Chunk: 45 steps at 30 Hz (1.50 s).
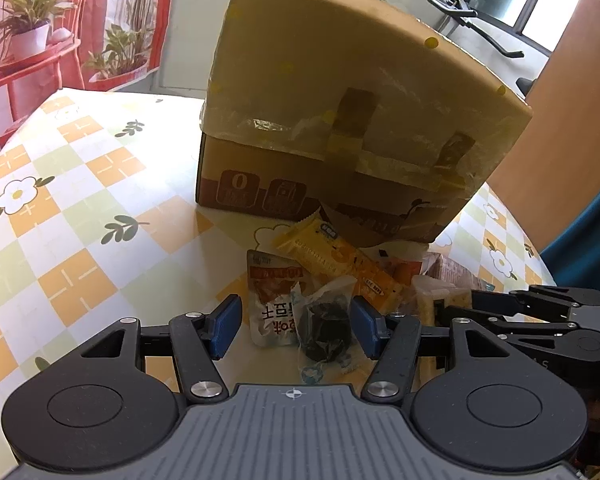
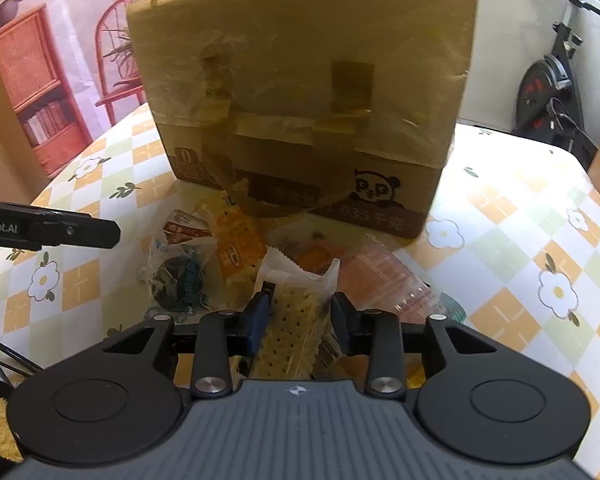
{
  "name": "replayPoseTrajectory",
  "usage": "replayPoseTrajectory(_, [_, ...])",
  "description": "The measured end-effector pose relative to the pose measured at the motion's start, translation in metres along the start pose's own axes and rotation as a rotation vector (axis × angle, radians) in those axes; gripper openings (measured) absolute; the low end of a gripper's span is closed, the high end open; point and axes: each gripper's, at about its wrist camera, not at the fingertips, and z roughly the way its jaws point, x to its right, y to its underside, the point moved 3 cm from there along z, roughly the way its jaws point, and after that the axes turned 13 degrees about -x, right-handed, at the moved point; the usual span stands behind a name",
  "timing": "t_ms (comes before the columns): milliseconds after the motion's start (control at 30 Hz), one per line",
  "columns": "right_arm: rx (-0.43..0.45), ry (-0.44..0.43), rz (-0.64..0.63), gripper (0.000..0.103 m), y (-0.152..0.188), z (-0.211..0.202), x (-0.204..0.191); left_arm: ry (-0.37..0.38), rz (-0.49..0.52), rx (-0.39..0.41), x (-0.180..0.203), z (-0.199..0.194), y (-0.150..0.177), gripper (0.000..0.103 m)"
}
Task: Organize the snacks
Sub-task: 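Lower the right tool onto the white cracker pack and close it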
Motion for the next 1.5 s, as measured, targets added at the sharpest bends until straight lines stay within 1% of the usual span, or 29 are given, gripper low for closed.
replayPoseTrajectory(133, [0.009, 0.002, -0.049, 0.036, -0.004, 0.005, -0.007, -0.003, -0.002, -0.002, 0.000, 0.000, 0.000, 0.062])
replayPoseTrajectory(300, [0.041, 0.024, -0.080, 0.036, -0.011, 0.009, -0.008, -0.010, -0.013, -0.002, -0.001, 0.000, 0.000, 0.062])
replayPoseTrajectory(433, [0.061, 0.041, -0.136, 0.036, -0.014, 0.013, -0.013, -0.009, -0.018, -0.007, -0.001, 0.001, 0.000, 0.062])
replayPoseTrajectory(533, [0.064, 0.038, -0.137, 0.036, -0.018, 0.015, -0.013, -0.011, -0.015, -0.009, -0.001, 0.002, 0.000, 0.062])
replayPoseTrajectory(667, [0.058, 0.018, -0.115, 0.037, -0.021, 0.015, -0.013, -0.002, -0.035, -0.022, -0.004, 0.005, 0.001, 0.062])
replayPoseTrajectory(800, [0.043, 0.006, -0.104, 0.037, -0.015, 0.015, -0.014, 0.011, -0.041, -0.048, -0.003, 0.011, 0.003, 0.062])
replayPoseTrajectory(1000, [0.029, -0.003, -0.092, 0.039, -0.007, 0.012, -0.016, 0.017, -0.039, -0.056, -0.001, 0.013, 0.005, 0.062])
replayPoseTrajectory(1100, [0.020, -0.020, -0.105, 0.039, -0.003, 0.011, -0.020, 0.019, -0.047, -0.059, -0.003, 0.014, 0.005, 0.062])
replayPoseTrajectory(1233, [-0.003, -0.020, -0.119, 0.039, 0.001, 0.016, -0.026, 0.018, -0.049, -0.063, -0.004, 0.015, 0.006, 0.062])
replayPoseTrajectory(1400, [-0.043, -0.047, -0.136, 0.050, 0.004, 0.025, -0.030, 0.019, -0.053, -0.066, -0.004, 0.016, 0.006, 0.062])
replayPoseTrajectory(1467, [-0.053, -0.048, -0.149, 0.053, 0.005, 0.027, -0.032, 0.018, -0.054, -0.067, -0.005, 0.016, 0.006, 0.062])
replayPoseTrajectory(1500, [-0.063, -0.050, -0.151, 0.052, 0.006, 0.029, -0.033, 0.018, -0.055, -0.067, -0.005, 0.016, 0.006, 0.062])
